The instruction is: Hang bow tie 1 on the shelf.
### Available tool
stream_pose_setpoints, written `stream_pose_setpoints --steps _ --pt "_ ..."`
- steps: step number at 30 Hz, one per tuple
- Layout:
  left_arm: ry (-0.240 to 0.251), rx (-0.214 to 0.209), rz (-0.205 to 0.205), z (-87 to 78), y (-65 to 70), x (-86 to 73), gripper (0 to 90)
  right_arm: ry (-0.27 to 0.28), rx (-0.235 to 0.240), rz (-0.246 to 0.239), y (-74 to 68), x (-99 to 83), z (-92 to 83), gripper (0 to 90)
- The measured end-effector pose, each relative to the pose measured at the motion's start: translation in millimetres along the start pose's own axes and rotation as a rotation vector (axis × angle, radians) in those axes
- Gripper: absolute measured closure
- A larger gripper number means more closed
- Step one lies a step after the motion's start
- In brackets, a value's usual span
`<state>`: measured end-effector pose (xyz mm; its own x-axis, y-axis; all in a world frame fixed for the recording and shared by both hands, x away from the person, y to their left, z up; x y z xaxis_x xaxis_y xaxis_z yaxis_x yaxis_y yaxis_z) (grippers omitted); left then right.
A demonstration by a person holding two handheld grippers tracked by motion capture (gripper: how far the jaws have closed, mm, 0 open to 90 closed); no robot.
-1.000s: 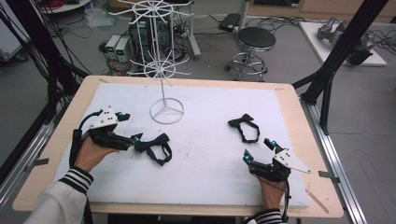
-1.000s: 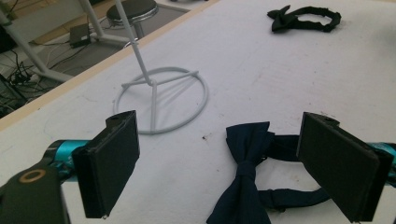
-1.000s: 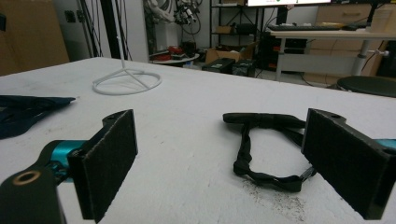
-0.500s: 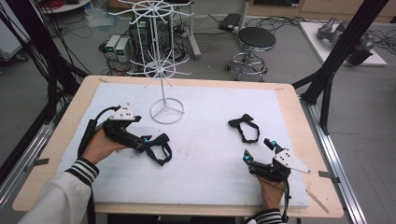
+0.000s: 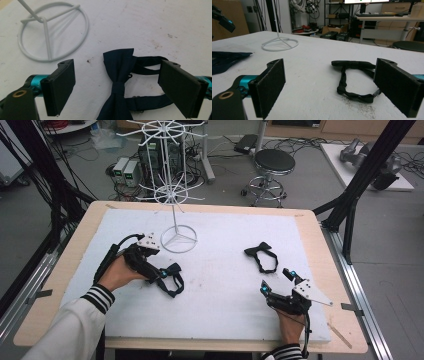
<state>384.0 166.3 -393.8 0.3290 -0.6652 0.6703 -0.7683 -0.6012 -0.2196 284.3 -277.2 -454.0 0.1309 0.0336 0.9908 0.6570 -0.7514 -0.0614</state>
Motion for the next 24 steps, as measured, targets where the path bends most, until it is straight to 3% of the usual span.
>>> stream_pose_setpoints --steps 15,20,24 --pt "-0.13 -0.036 0.025 18.4 1.3 0.4 20.6 0.003 -0.001 0.003 0.8 -0.1 -0.3 9.9" --pt "-0.176 -0.057 0.058 27.5 4.5 -2.6 27.6 0.004 -0.003 0.004 0.8 -0.1 -0.2 9.9" --pt "-0.214 -0.058 0.061 30.9 4.8 -4.1 29.7 0.004 -0.003 0.004 0.8 -0.1 -0.2 10.0"
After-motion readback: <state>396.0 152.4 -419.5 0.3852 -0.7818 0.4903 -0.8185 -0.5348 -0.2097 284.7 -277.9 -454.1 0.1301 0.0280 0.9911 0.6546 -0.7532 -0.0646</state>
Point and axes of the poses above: each handheld gripper's, and its own axes: z roughly forward along the jaws, x roughly out of its top, y roughly to its right, the point moved 2 cm from there along z, roughly forward along the jaws, and after that the axes turned 12 degrees about x, right-handed, at the moved point
